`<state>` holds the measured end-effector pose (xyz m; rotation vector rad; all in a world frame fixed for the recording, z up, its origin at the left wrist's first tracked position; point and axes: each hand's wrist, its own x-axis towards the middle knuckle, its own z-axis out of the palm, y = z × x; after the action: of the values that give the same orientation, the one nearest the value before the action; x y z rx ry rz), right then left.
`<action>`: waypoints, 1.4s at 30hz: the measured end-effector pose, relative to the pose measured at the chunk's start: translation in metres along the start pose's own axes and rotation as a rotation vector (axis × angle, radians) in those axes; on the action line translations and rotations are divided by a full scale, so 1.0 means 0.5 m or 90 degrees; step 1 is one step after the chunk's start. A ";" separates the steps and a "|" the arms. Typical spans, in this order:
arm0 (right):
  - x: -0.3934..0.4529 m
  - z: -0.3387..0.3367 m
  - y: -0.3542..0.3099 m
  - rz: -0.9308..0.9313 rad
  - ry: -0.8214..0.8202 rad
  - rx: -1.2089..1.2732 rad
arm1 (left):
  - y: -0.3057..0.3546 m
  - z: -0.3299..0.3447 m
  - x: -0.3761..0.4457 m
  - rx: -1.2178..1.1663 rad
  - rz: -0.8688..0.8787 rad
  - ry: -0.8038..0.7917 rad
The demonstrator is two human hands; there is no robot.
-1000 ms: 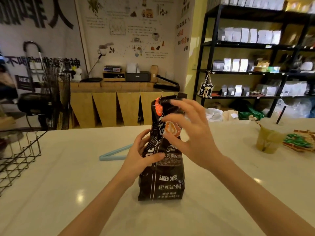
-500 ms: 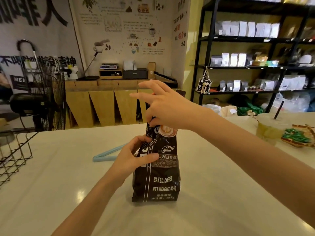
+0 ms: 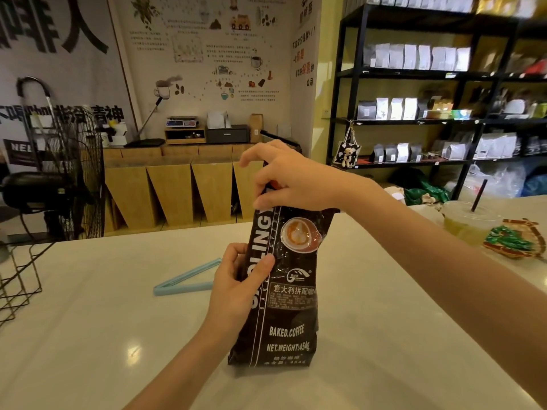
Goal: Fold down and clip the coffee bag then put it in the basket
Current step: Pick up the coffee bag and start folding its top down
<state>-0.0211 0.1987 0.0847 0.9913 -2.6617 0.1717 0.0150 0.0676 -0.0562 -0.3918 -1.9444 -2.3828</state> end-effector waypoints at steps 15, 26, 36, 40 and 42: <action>0.016 -0.026 -0.028 0.034 0.017 0.021 | 0.006 0.008 0.000 -0.010 0.012 -0.011; 0.040 -0.077 -0.024 0.163 -0.196 -0.125 | 0.020 0.032 0.000 0.136 0.146 -0.038; -0.005 -0.071 0.024 0.146 -0.106 -0.077 | 0.010 0.048 0.008 0.150 0.158 0.006; 0.004 -0.055 0.026 0.156 -0.083 -0.060 | 0.004 0.048 0.014 0.134 0.140 0.015; 0.010 -0.034 0.026 0.178 -0.011 -0.079 | 0.011 0.050 0.022 0.122 0.111 -0.002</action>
<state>-0.0292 0.2089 0.1021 0.5837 -2.7779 0.0553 0.0097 0.0919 -0.0442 -0.5311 -2.0238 -2.0718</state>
